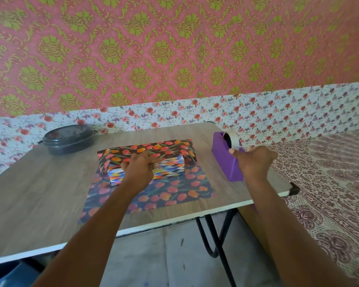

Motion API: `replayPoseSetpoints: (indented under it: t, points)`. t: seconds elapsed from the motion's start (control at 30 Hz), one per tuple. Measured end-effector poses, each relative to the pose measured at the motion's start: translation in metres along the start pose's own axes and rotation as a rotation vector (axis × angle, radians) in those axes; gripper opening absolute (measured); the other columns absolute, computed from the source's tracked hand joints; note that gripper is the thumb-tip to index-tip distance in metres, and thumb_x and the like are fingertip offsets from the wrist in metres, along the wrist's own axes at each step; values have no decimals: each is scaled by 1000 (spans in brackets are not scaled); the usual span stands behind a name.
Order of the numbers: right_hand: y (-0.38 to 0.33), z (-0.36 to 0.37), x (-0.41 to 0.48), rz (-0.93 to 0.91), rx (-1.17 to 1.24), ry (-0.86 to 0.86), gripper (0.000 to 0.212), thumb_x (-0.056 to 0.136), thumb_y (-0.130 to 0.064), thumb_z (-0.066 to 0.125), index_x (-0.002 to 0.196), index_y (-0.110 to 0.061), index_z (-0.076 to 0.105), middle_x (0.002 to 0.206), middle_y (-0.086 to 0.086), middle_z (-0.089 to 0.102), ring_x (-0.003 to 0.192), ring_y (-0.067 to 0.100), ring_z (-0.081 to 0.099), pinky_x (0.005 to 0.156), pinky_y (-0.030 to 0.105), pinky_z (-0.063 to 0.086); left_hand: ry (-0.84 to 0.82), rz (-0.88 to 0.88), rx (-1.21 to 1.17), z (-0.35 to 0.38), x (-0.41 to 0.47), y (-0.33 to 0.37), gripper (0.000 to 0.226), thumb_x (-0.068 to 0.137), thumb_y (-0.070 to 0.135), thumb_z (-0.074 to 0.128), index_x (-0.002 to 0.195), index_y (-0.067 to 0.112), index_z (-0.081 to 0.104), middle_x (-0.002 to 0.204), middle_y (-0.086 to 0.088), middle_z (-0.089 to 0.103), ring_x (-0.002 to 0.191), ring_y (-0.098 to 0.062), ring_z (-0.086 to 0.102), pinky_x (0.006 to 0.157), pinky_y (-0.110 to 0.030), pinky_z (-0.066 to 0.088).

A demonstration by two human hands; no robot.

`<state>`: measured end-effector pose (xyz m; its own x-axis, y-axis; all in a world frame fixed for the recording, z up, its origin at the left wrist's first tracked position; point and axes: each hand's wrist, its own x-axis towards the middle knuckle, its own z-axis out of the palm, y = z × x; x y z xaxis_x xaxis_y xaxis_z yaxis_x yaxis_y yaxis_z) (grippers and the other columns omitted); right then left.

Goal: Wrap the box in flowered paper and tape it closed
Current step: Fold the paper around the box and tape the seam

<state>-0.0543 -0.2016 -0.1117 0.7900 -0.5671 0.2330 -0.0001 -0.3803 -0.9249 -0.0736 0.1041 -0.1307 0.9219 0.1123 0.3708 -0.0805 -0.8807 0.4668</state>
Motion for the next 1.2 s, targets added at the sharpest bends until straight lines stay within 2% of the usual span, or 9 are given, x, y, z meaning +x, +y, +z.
replayPoseSetpoints:
  t: [0.1,0.2,0.3,0.47,0.6,0.77,0.93,1.1,1.2]
  points:
    - [8,1,2,63,17,24,65,53,-52,97,76,-1,64,96,20,67,86,34,68,65,34,54,-15,-3,20,1,1,-1,27,102,16,54,114,27,75,109,8,56,114,-23,44,93,-44,25]
    - [7,0,-3,68,52,70,59,54,-49,98,59,-10,53,79,21,68,84,35,70,63,37,55,-22,-11,32,1,2,-1,27,102,17,54,114,29,74,110,8,56,116,-23,44,96,-46,25]
    - [4,0,-8,84,58,99,62,52,-52,97,55,-14,48,79,22,68,86,36,70,69,45,60,-20,-11,20,2,2,0,27,102,16,54,115,29,74,113,7,58,117,-24,44,97,-47,25]
    - [5,-8,-28,160,233,83,46,74,-43,88,65,-8,60,72,14,66,70,29,69,69,42,62,-20,9,46,1,2,-2,27,102,18,54,117,29,73,114,8,57,117,-25,44,97,-49,27]
    - [13,-13,-36,271,420,104,23,89,-14,72,69,-13,62,74,7,66,71,20,70,75,40,62,-14,3,53,3,3,-4,24,102,21,55,115,28,74,110,8,57,117,-26,47,95,-48,28]
    - [21,-3,-39,282,489,135,24,96,-19,72,75,-10,63,77,3,66,72,15,70,69,29,60,-17,3,47,4,4,-6,24,102,22,54,113,28,74,114,6,60,116,-28,49,91,-45,28]
    - [32,2,-50,232,388,193,6,93,-8,71,87,-9,72,91,15,74,79,21,72,73,34,59,7,-4,65,2,2,-1,26,102,19,55,116,30,75,112,6,62,114,-26,51,87,-40,24]
    - [42,11,-57,80,298,221,25,93,-29,73,77,-10,69,99,18,69,80,27,70,77,37,60,8,-4,54,2,1,-3,26,102,19,55,113,29,76,108,8,59,113,-26,50,87,-41,25]
    - [43,14,-62,92,304,212,13,93,-19,71,87,-8,71,108,17,67,85,25,70,78,30,59,2,-2,52,1,1,-2,27,102,17,54,115,29,75,113,6,61,115,-26,50,87,-41,24]
